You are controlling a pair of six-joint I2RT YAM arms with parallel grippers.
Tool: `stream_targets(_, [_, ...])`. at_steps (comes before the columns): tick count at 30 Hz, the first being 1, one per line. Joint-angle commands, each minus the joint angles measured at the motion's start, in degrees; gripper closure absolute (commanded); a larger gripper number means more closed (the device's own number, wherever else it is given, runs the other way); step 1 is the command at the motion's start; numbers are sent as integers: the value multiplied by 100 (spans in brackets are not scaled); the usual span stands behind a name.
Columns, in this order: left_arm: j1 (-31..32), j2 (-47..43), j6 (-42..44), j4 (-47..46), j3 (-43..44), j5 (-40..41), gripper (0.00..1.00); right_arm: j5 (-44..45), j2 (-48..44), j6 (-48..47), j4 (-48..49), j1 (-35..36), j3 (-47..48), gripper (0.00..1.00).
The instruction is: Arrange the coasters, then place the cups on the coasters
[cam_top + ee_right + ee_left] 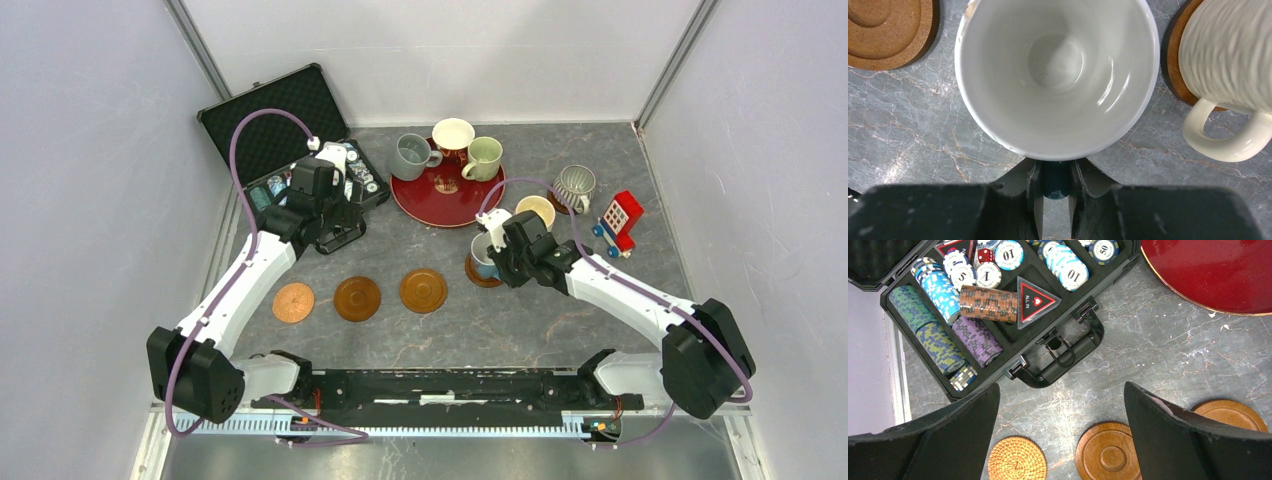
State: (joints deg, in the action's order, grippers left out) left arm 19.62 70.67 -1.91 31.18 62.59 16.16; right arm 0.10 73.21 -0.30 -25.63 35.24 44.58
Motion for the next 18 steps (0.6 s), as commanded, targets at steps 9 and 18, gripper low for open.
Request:
stream_targets(9, [-18, 29, -160, -77, 140, 5, 0, 326, -525, 712, 517, 13, 40, 100])
stream_targets(18, [-18, -19, -116, -104, 192, 104, 0, 614, -956, 1135, 1156, 18, -476, 100])
